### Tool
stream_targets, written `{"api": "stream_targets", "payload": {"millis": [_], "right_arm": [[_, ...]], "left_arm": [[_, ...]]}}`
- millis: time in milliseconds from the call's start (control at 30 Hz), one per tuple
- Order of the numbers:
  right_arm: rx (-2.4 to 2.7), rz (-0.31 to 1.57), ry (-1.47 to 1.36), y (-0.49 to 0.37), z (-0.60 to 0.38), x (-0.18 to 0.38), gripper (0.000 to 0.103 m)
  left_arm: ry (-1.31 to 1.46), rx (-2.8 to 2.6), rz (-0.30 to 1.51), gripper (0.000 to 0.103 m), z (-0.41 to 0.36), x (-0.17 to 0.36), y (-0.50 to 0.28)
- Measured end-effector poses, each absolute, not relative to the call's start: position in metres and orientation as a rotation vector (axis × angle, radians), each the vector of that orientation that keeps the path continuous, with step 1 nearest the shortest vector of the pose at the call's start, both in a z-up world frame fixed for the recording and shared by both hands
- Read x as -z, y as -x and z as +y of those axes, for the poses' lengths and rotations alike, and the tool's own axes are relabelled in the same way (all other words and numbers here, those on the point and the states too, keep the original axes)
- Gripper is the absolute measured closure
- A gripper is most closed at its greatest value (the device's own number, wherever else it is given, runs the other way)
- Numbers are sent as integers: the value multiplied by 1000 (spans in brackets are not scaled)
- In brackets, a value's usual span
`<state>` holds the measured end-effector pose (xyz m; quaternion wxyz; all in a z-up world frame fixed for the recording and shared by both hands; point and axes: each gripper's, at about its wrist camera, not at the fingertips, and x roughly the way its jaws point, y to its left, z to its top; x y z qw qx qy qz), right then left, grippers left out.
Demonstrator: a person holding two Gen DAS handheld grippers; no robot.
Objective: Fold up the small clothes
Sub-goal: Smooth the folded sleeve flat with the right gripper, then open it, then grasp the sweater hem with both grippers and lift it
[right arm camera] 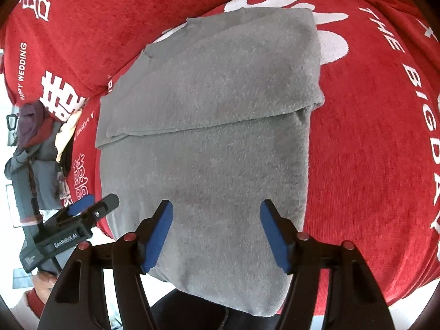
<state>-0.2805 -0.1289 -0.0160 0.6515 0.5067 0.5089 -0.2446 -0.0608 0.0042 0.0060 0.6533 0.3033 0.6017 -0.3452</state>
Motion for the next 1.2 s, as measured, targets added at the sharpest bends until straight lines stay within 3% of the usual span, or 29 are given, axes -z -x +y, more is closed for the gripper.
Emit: {"api": "stream_targets", "payload": {"millis": [733,1200], "right_arm": [[607,1119,-1208,278,1,1,32],[654,1142,-1270,335,30,19,32]], "left_arm": [[-617,805,1462,0,170,1,20],[-629,866,1509,0,201,45,43]]}}
